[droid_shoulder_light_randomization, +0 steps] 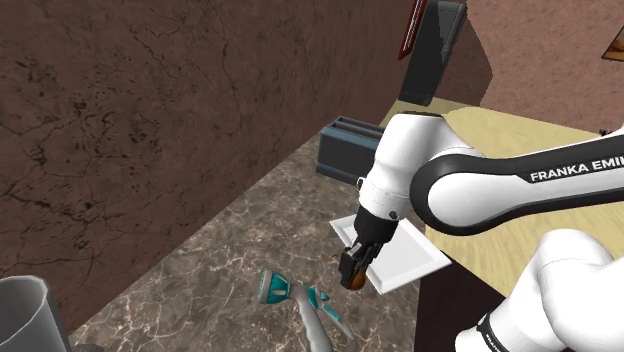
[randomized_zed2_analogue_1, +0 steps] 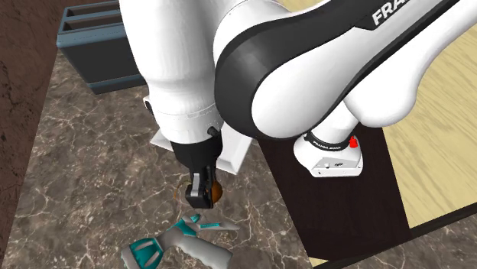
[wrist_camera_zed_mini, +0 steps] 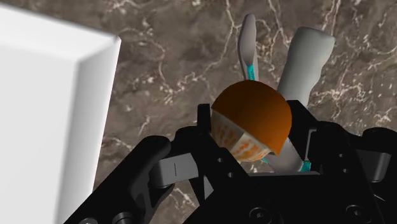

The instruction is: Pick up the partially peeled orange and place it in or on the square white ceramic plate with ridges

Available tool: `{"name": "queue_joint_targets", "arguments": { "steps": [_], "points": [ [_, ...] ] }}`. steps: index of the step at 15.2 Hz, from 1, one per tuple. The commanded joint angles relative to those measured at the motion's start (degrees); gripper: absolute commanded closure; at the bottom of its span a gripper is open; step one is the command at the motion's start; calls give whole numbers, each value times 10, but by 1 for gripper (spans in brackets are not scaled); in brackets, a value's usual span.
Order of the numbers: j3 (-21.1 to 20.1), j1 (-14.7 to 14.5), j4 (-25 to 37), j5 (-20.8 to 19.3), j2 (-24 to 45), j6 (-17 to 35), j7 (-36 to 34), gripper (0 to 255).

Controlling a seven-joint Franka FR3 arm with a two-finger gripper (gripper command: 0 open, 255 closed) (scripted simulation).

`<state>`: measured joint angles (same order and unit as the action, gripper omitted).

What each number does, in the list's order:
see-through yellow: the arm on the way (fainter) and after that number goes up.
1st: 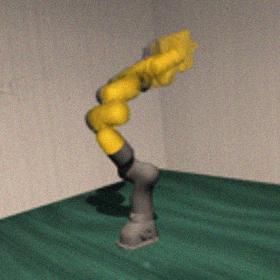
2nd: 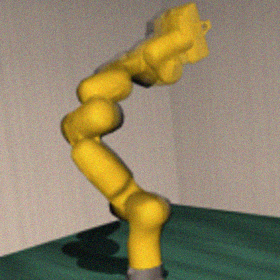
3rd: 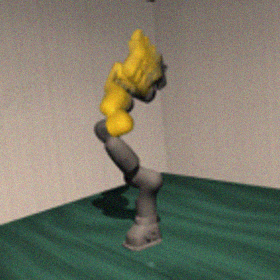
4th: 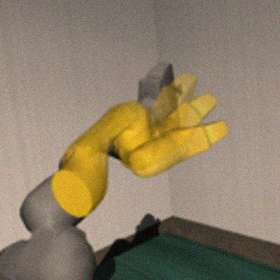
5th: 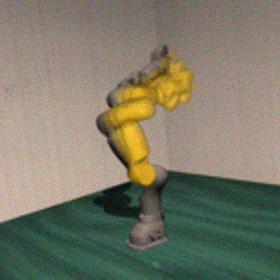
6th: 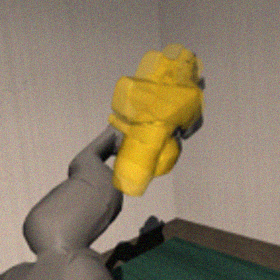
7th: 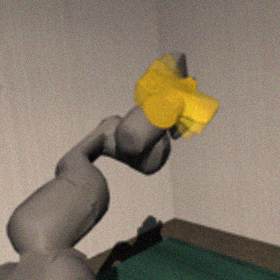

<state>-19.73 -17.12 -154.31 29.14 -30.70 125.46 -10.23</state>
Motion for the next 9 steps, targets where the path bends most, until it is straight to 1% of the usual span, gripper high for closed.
{"name": "queue_joint_targets", "arguments": {
  "steps": [1,5,9],
  "points": [
    [3,1,5,-4,-11,-16,-4,255],
    [55,28,-21,-32,-50,-47,51,255],
    [108,64,-36,-69,-75,-75,106,255]
  ]
}}
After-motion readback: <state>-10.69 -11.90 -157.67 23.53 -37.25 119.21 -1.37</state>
